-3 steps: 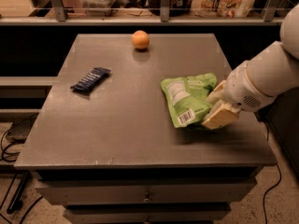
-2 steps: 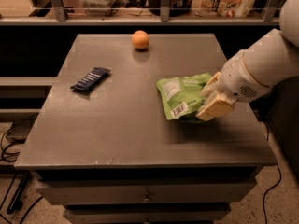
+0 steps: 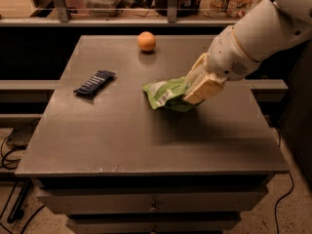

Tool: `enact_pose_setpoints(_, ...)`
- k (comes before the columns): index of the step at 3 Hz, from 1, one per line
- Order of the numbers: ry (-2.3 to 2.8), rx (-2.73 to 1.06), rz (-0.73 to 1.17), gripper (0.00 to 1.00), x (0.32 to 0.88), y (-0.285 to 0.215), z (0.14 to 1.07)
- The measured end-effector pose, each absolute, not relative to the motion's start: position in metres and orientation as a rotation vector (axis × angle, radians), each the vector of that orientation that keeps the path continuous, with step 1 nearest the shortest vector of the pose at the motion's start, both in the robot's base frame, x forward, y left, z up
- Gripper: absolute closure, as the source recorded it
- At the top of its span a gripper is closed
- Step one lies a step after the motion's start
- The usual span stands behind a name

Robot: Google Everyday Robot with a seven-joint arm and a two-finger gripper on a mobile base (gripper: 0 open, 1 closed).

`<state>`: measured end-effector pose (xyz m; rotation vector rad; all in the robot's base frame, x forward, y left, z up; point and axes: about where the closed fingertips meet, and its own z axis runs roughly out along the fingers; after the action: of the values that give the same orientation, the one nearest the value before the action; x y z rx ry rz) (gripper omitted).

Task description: Move green rice chip bag near rxbar blueberry

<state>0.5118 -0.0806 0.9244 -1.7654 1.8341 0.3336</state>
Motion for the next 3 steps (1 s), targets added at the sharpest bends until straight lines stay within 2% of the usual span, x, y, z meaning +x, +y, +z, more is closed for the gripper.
enact_pose_setpoints(1, 1.748, -1.826, 0.422, 1.00, 0.531, -0.052, 0.928)
enact_pose_setpoints(3, 1.728, -1.852, 0.610, 1.00, 0.569, -0.031, 0.895)
